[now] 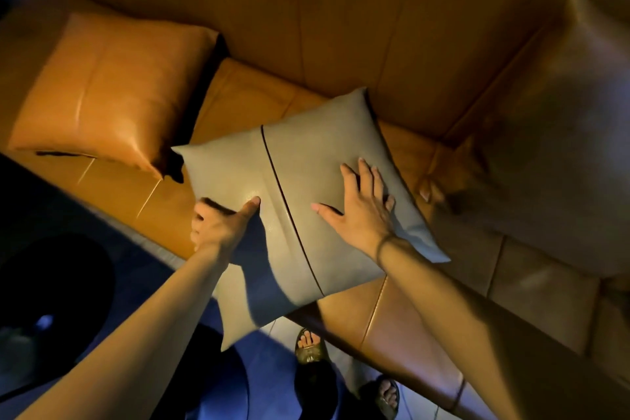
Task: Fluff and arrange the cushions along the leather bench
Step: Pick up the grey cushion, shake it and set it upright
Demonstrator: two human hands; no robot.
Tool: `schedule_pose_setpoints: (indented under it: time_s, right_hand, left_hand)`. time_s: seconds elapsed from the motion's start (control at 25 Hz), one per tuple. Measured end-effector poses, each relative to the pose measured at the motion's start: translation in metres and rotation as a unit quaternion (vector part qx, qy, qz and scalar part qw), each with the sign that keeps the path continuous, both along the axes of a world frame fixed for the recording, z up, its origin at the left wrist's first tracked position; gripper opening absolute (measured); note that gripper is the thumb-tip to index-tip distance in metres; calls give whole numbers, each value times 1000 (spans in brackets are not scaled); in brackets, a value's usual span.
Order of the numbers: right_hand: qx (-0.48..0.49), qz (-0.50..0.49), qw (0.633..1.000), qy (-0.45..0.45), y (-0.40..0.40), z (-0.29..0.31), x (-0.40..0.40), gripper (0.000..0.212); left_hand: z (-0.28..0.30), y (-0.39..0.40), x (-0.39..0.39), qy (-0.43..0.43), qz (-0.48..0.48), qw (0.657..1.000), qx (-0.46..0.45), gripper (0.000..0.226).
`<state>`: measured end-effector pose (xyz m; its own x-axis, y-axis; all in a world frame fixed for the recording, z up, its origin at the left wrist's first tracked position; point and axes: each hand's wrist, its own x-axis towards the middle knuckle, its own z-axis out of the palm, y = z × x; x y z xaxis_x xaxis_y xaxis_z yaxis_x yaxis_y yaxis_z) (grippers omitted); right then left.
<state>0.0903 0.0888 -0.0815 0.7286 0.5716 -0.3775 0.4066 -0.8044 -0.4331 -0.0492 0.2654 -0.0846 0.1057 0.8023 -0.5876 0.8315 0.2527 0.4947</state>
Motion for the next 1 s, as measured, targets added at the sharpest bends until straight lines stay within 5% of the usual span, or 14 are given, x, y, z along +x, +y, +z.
schedule_pose_setpoints:
  time_s: [0.08, 0.4, 0.52, 0.68, 0.84, 1.0]
  right_hand:
    - [-9, 6, 1000, 2, 1, -4, 1, 90]
    - [0, -57, 997, 52, 0, 7, 9, 91]
    - [-25, -90, 992, 80, 7, 21, 5, 87]
    - [-17, -107, 992, 57, 30, 64, -7, 59]
    - [41, -73, 996, 39, 61, 127, -22, 55]
    - [74, -152, 982, 85, 70, 173, -4, 67]
  left_hand:
    - [-9, 1, -8, -44, 53, 995, -67, 132]
    - [-7, 16, -6, -169, 170, 965, -103, 102]
    - [8, 18, -4, -197, 124, 968, -92, 103]
    - [58, 15, 9, -136, 6, 985, -102, 61]
    - [117, 4, 35, -75, -142, 987, 4, 66]
    - [159, -31, 59, -29, -278, 952, 122, 39]
